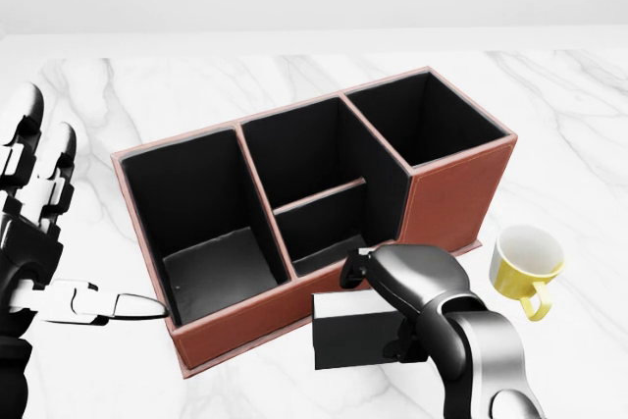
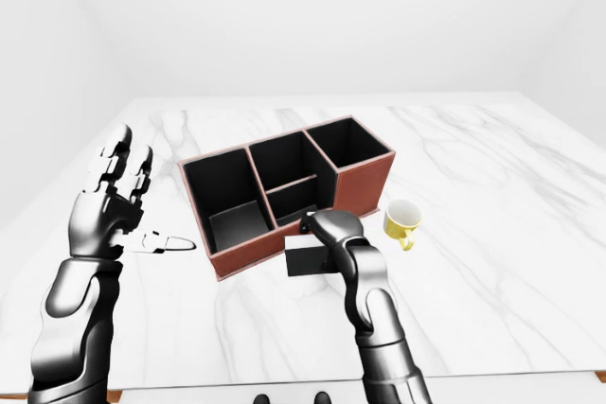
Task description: Pick up the book and place it in the right compartment of the caddy.
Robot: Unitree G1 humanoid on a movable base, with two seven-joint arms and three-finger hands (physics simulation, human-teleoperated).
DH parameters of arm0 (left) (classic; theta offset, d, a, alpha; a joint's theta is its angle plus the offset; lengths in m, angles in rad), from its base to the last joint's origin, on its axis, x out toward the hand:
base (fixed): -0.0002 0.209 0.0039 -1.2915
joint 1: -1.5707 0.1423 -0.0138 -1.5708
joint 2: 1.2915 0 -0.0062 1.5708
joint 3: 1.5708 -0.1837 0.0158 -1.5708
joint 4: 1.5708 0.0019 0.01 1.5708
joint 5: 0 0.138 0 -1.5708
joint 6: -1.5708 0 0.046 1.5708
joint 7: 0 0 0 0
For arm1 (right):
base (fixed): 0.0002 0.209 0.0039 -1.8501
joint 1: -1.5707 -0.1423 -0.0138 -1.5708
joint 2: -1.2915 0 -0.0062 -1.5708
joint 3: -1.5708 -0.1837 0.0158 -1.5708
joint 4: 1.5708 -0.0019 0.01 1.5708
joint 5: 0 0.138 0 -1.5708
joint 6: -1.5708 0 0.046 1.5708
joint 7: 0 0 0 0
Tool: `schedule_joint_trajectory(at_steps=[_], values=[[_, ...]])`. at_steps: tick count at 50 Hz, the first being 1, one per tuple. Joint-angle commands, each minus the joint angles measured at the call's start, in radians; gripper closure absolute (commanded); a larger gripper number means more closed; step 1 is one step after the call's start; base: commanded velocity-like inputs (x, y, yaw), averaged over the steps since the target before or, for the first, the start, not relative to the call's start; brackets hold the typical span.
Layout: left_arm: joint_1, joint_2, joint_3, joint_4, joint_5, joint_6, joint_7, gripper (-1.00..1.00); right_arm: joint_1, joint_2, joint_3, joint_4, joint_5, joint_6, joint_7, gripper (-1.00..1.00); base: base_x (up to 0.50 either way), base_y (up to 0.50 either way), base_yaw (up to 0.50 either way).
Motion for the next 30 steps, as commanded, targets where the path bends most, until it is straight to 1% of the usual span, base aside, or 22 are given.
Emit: schedule_joint_trajectory(at_steps=[1, 30], values=[[-0.002, 0.001, 0.001, 0.002, -0.004, 0.0, 0.005, -1.0, -0.011, 0.01, 0.012, 0.018, -0.006, 0.0, -0.001, -0.17, 0.0, 0.0, 0.0], [-0.006, 0.003, 0.004, -0.001, -0.011, 0.0, 0.01, -1.0, -0.01, 0.035, 0.044, 0.029, -0.028, 0.0, 0.003, -0.18, 0.0, 0.0, 0.0]])
